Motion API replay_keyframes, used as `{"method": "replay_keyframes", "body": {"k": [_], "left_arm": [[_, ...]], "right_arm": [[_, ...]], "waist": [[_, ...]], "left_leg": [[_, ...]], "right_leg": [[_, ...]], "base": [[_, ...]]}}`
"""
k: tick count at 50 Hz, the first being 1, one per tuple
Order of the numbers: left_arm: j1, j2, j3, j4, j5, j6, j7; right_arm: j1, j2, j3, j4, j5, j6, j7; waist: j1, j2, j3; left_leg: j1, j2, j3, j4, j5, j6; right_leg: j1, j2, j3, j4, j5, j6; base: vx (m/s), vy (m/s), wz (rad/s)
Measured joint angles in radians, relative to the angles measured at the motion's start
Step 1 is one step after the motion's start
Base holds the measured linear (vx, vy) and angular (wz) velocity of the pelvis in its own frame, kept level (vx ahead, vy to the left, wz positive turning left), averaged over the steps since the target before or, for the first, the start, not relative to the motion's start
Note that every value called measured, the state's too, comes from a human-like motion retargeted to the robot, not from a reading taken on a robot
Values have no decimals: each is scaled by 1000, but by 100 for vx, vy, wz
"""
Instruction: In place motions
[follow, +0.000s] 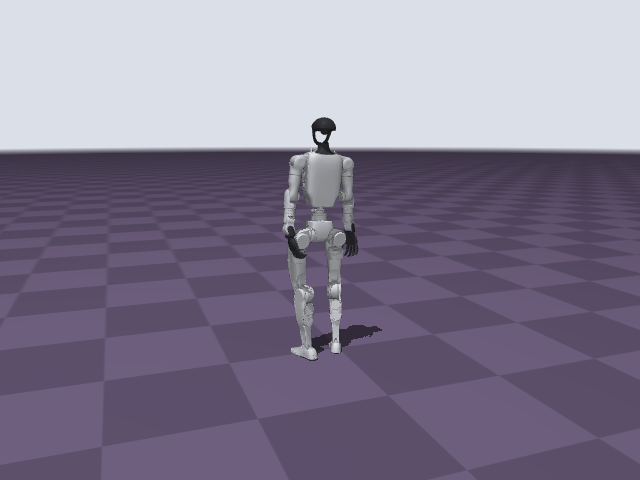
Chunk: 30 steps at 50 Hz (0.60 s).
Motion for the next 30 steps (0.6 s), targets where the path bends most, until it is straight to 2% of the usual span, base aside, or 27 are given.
{"method": "replay_keyframes", "body": {"k": [2,7,8,10,12,15,18,22,27,30], "left_arm": [[-37,-12,-42,0,-35,-31,41],[-224,-62,-47,-10,-55,-132,52],[-257,-73,-44,-37,-63,-139,41],[-324,-87,-27,-93,-71,-146,26],[-381,-95,1,-143,-66,-150,34],[-444,-107,9,-214,-77,-162,58],[-481,-112,-1,-262,-95,-171,67],[-499,-102,-2,-265,-74,-159,41],[-458,-83,-15,-205,-35,-139,24],[-401,-89,-15,-165,-20,-134,14]], "right_arm": [[44,-11,-16,11,-26,16,3],[130,-46,-63,68,-87,72,111],[145,-53,-69,89,-87,79,132],[169,-65,-81,133,-82,93,182],[188,-69,-95,176,-70,104,226],[232,-71,-137,205,-40,99,264],[270,-71,-173,205,35,99,262],[261,-71,-194,205,121,90,249],[198,-61,-176,145,112,42,269],[176,-48,-144,47,78,8,269]], "waist": [[-7,6,30],[-56,41,145],[-71,47,161],[-117,53,187],[-177,55,207],[-234,60,218],[-266,64,198],[-266,57,171],[-218,49,155],[-184,53,136]], "left_leg": [[16,19,-10,5,5,-1],[43,79,-15,30,22,2],[41,88,-14,35,27,5],[35,98,-3,42,34,19],[28,114,-4,44,43,30],[14,138,-4,43,54,35],[-5,150,27,32,60,32],[-20,142,54,22,65,23],[-2,124,85,4,64,7],[6,120,105,-8,61,-4]], "right_leg": [[-32,-10,1,116,17,-31],[-231,-66,79,613,232,-102],[-279,-58,118,703,209,-95],[-369,-117,92,893,160,-129],[-466,-138,101,1040,125,-143],[-594,-153,119,1186,105,-136],[-687,-157,124,1234,114,-119],[-708,-165,118,1190,124,-124],[-580,-121,123,997,169,-96],[-461,-59,138,810,212,-66]], "base": [[3,22,11],[-13,19,16],[-19,14,36],[-18,10,48],[-15,7,68],[-3,0,55],[1,-2,33],[0,0,-18],[1,-1,-61],[5,-3,-58]]}}
